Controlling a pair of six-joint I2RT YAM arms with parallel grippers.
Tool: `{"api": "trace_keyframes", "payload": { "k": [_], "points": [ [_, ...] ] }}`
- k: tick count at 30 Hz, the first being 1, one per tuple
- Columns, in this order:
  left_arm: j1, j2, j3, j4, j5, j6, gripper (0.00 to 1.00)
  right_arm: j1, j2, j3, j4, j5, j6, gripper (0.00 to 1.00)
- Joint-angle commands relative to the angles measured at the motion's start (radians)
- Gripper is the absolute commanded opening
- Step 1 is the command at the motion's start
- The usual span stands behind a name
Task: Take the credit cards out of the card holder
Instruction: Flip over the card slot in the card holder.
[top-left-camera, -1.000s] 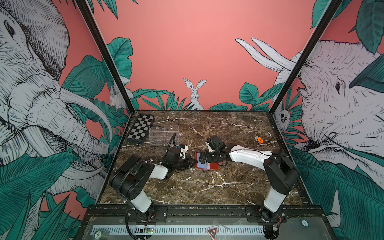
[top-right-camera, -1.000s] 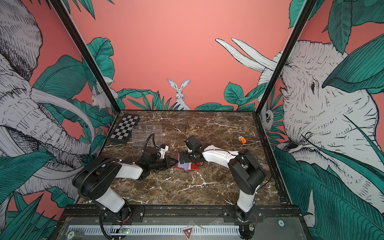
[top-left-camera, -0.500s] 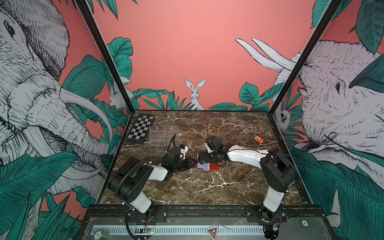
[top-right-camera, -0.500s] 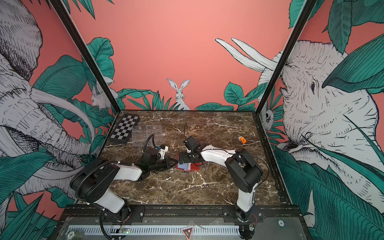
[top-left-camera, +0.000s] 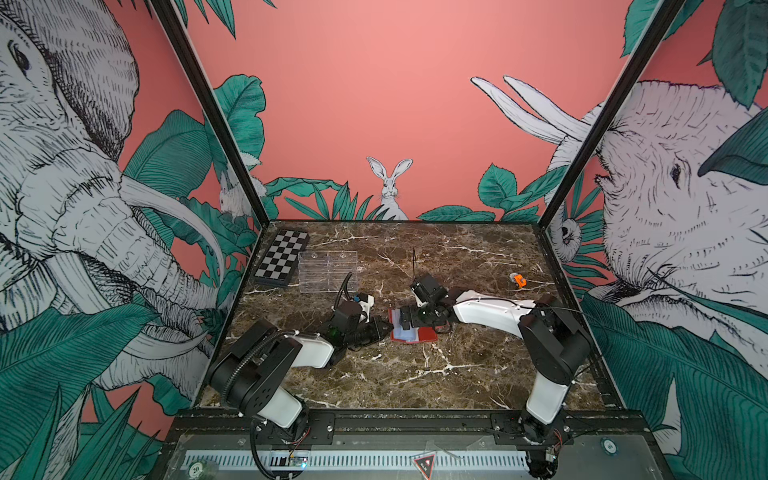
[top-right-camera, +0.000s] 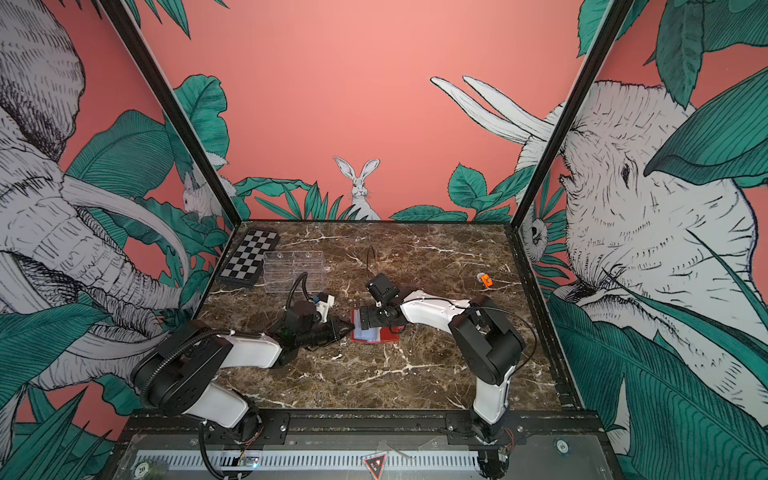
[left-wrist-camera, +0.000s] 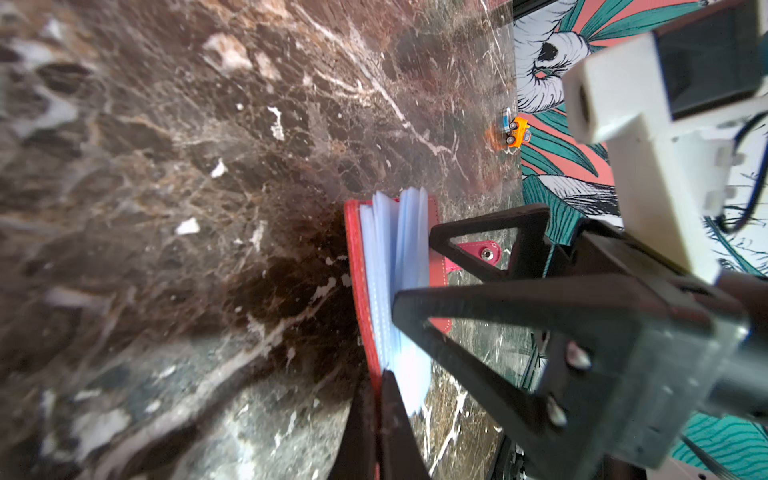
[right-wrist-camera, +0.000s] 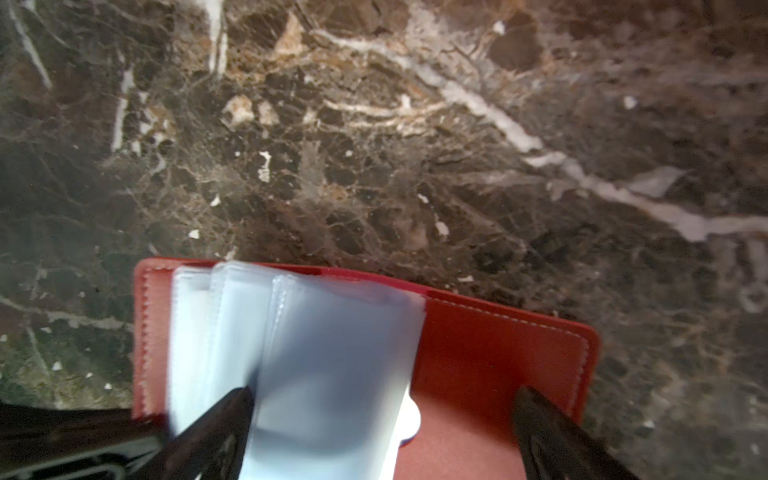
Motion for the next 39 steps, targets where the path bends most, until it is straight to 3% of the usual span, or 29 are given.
{"api": "trace_keyframes", "payload": {
  "k": [1, 12, 16, 19, 28, 39],
  "points": [
    [-0.007, -0.052, -0.009, 0.022, -0.022, -0.016, 0.00, 0.003, 0.007, 0.008, -0.100, 0.123, -0.027, 0.96],
    [-0.024, -0.028, -0.010, 0.033, -0.020, -0.021, 0.00, -0.084, -0.201, -0.137, -0.105, 0.225, -0.018, 0.97],
    [-0.029, -0.024, -0.011, 0.042, -0.027, -0.026, 0.00, -0.088, -0.294, -0.166, -0.083, 0.220, -0.026, 0.98],
    [-0.030, -0.027, -0.009, 0.039, -0.028, -0.025, 0.00, -0.083, -0.305, -0.167, -0.042, 0.141, -0.034, 0.98],
    [-0.041, -0.028, -0.005, 0.042, -0.030, -0.029, 0.00, 0.027, -0.141, 0.013, -0.030, 0.036, -0.055, 0.98],
    [-0.046, -0.045, -0.019, 0.037, -0.044, -0.026, 0.00, 0.048, 0.001, 0.094, -0.015, -0.009, -0.035, 0.98]
  ]
}}
